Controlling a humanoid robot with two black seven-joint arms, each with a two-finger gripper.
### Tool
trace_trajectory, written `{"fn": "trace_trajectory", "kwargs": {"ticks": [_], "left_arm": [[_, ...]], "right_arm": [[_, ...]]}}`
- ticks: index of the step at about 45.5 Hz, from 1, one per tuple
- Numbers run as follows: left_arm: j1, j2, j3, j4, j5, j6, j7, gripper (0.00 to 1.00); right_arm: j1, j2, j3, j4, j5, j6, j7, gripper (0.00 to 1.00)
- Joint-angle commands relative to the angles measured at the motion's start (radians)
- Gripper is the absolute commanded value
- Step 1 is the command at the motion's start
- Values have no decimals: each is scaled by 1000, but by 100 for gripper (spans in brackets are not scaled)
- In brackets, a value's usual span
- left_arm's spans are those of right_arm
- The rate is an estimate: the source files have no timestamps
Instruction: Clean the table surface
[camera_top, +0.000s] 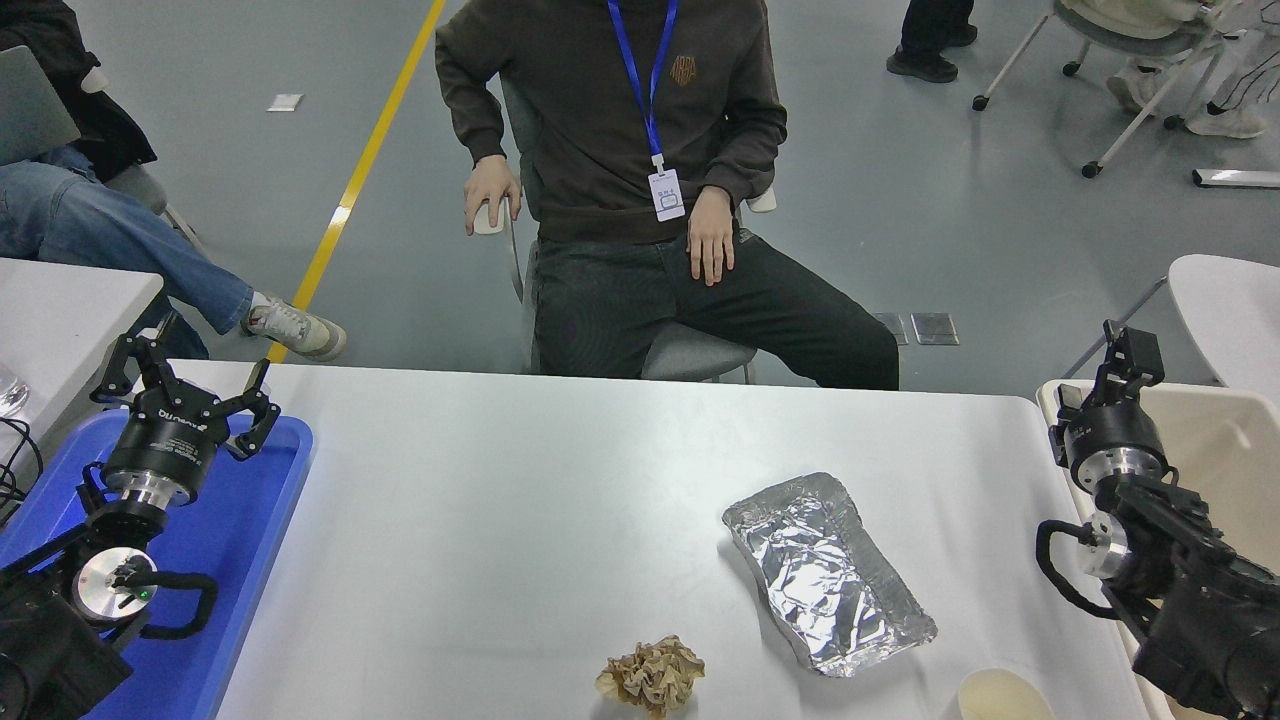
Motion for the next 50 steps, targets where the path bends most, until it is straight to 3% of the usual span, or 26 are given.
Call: {"fn": "trace_trajectory", "kwargs": {"ticks": [1,50], "left_arm": [[0,-2,0,-1,0,0,0,100],[0,0,0,-1,0,0,0,100]], "right_arm": [[-2,-9,2,-1,1,-6,-2,98],[-11,-10,-2,-38,1,3,0,98]]}}
